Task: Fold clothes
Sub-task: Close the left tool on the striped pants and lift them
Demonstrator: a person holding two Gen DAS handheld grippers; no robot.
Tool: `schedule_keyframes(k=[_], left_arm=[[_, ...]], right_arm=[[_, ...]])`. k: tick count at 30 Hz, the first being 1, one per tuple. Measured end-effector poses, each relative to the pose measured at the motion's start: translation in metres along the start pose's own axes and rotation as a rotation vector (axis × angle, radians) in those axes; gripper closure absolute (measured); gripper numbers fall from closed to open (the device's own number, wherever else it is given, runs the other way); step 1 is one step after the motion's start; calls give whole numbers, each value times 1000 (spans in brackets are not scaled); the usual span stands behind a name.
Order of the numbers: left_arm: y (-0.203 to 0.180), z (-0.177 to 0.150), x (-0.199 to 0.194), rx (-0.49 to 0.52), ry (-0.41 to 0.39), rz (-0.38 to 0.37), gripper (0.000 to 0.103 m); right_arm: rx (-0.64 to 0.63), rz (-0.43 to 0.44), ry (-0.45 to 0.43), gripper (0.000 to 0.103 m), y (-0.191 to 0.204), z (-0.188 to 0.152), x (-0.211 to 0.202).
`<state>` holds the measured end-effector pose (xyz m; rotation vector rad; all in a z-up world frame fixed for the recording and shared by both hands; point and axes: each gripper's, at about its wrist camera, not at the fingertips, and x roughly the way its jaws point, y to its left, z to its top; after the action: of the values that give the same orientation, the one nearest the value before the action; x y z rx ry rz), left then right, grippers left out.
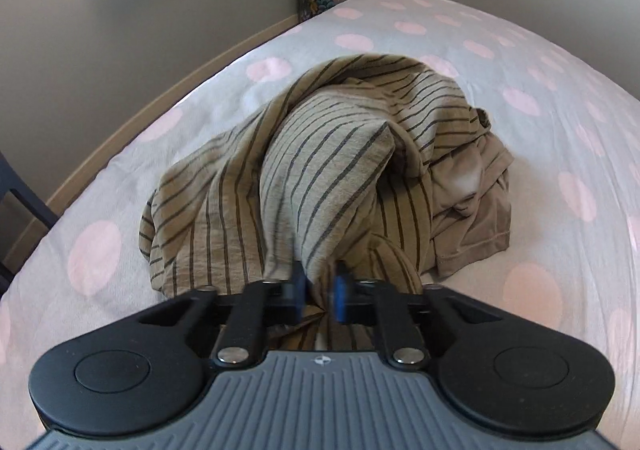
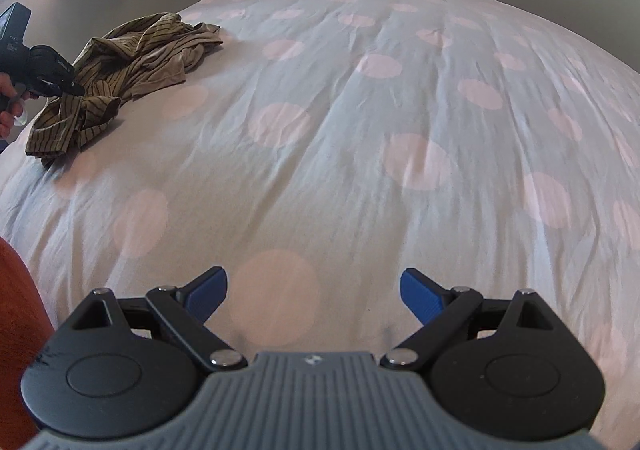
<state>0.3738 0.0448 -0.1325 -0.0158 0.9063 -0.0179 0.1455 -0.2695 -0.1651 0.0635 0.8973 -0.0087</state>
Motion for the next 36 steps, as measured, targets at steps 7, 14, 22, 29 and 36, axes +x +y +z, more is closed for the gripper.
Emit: schedule_keyframes(k=[7, 14, 22, 29, 36], left_arm=[[-44, 5, -75, 70, -114, -102, 101], [-124, -33, -164, 145, -159, -266, 101], [-211, -128, -235, 216, -118, -506, 101], [-252, -206, -245, 344, 33, -602, 100], [-235, -217, -245, 333, 71, -563, 76]], right_arm=[[-10, 16, -23, 8, 4, -3, -14], [-20, 29, -110, 8, 3, -7, -56], [26, 0, -179, 8, -22, -26, -100], [94, -102, -201, 8, -58, -49, -131], [128, -71, -205, 9, -56, -60, -137]])
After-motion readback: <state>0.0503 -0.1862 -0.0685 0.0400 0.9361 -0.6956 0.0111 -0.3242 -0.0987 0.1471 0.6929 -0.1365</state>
